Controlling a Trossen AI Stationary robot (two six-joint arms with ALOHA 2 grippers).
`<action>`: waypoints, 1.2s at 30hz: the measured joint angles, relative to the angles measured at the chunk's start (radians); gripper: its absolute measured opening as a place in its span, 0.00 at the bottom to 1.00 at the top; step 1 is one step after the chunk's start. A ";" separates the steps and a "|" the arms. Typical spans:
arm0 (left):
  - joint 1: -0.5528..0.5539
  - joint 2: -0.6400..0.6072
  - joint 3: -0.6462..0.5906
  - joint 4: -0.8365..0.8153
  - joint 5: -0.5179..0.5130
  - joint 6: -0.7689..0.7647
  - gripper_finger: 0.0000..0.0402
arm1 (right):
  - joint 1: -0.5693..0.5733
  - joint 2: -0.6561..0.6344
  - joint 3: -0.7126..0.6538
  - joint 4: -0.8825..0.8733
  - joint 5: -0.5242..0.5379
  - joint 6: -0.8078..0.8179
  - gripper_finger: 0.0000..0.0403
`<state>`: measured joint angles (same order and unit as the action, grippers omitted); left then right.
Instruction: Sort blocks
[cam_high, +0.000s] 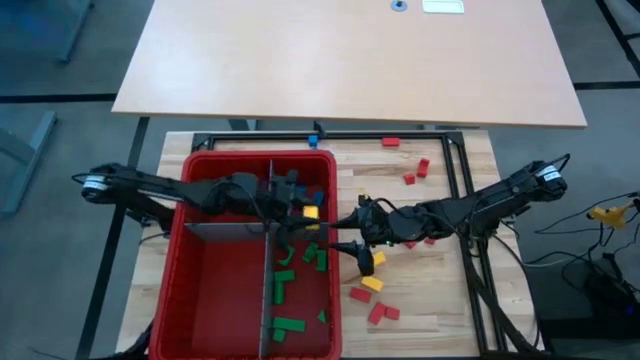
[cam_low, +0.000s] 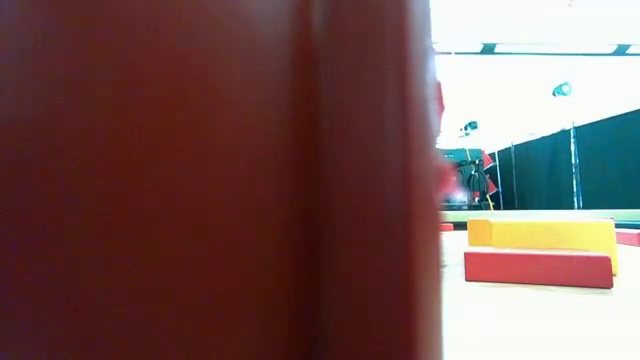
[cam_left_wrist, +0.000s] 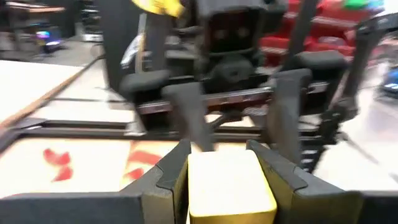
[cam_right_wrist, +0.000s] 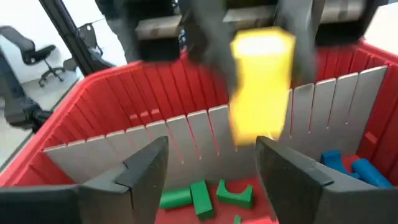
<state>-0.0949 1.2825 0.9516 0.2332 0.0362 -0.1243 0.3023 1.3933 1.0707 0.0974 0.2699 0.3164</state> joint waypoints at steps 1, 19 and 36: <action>-0.003 -0.030 0.000 -0.038 -0.034 0.009 0.28 | 0.000 -0.003 0.004 -0.019 0.001 -0.001 0.57; -0.036 -0.338 0.000 -0.876 -0.664 -0.245 0.28 | -0.001 -0.025 0.008 -0.130 0.018 -0.002 0.54; -0.036 -0.322 -0.008 -0.957 -0.708 -0.287 0.97 | -0.002 -0.025 0.007 -0.363 0.020 0.090 0.57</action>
<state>-0.1310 0.9604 0.9440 -0.7233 -0.6714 -0.4112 0.3008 1.3685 1.0779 -0.2656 0.2897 0.4066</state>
